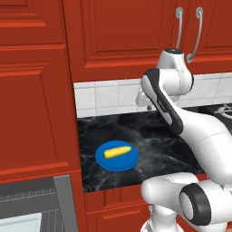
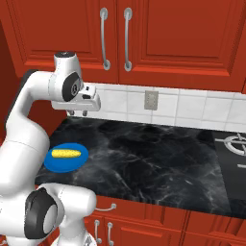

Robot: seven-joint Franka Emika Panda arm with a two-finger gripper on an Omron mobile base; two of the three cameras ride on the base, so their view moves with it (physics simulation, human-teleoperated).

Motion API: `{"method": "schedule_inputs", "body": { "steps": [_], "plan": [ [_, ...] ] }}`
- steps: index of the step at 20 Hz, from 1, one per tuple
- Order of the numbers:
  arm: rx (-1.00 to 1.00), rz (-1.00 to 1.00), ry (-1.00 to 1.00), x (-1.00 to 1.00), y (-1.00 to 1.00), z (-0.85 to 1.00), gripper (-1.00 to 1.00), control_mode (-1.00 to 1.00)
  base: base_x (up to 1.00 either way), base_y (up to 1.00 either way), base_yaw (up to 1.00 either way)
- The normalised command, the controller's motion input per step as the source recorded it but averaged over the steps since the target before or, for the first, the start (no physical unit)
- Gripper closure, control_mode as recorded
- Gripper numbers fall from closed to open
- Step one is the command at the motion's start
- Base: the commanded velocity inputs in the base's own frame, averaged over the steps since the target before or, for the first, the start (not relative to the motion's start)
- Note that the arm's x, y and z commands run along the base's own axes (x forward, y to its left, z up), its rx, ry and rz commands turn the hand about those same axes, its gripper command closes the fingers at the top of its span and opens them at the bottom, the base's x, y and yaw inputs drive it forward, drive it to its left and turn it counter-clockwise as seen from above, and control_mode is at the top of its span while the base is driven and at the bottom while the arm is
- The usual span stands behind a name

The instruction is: Place the corn on the bottom rack of the oven.

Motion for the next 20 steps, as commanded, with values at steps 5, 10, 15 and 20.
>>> {"method": "schedule_inputs", "body": {
  "steps": [5, 10, 15, 20],
  "plan": [
    [0.0, 0.0, 0.0, -0.28, 0.21, 0.0, -1.0, -1.0, 0.0, 0.0, 0.0],
    [0.0, 0.0, 0.01, -0.24, 0.23, -0.09, -1.0, -1.0, 0.0, 0.0, 0.0],
    [0.0, 0.12, 0.02, -0.11, 0.19, -0.42, -1.0, -1.0, 0.0, 0.0, 0.0],
    [-0.08, 0.27, 0.0, 0.0, 0.27, -0.63, -1.0, -1.0, 0.0, 0.0, 0.0]
  ]
}}
